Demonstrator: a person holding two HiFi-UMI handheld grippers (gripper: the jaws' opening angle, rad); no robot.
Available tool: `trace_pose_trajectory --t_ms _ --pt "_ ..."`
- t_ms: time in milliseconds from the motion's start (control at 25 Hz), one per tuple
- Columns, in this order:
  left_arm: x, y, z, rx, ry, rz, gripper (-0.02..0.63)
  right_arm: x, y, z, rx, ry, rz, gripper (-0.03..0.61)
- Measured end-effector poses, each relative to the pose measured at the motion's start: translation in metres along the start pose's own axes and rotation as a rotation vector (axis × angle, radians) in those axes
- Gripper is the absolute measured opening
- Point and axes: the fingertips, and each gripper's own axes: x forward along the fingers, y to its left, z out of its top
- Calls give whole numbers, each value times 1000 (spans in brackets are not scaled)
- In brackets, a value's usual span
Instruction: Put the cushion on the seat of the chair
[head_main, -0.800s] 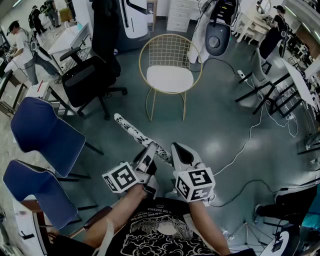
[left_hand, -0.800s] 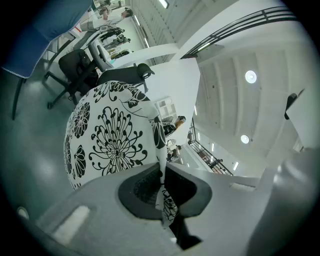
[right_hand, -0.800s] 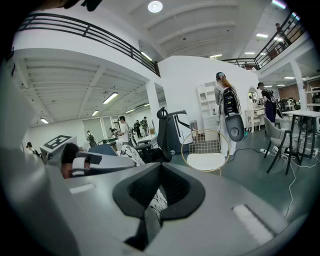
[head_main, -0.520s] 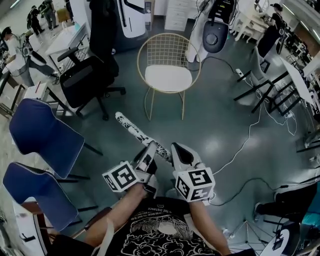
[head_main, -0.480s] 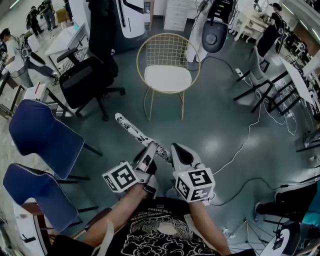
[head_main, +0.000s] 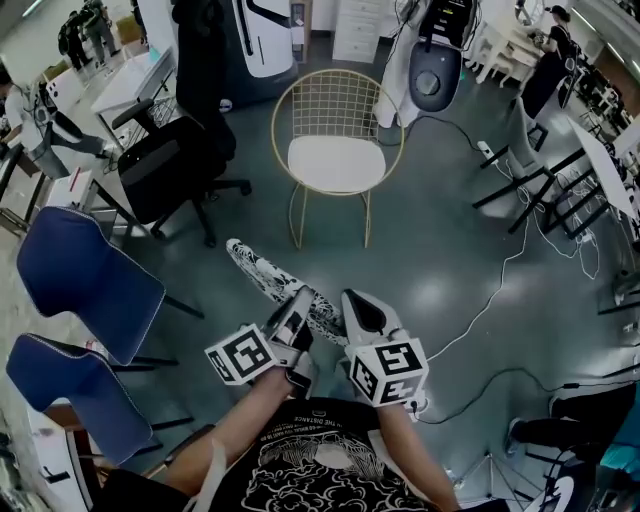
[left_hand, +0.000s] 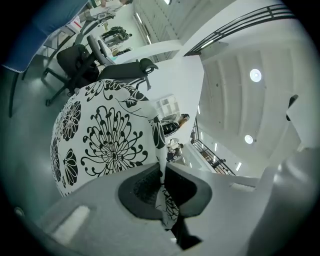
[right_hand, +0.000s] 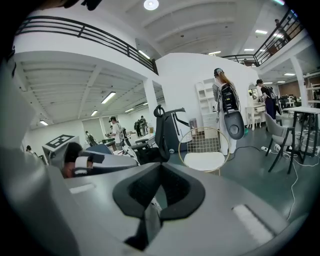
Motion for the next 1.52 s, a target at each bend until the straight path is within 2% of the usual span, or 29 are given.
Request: trace_pose_trajectory --t_ms 320,760,1000,1240,1520 --pt "67 12 16 -8 -37 58 9 41 -61 24 14 17 48 -2" --pt "154 5 10 15 -43 124 9 65 -146 45 50 56 84 -2" --pt "197 -6 1 18 -51 116 9 69 -187 58 55 57 99 -2" --pt "214 -8 2 46 -49 146 9 75 -205 62 68 61 114 -2" --pt "218 2 8 27 -71 158 9 87 -210 57 75 79 126 -2"
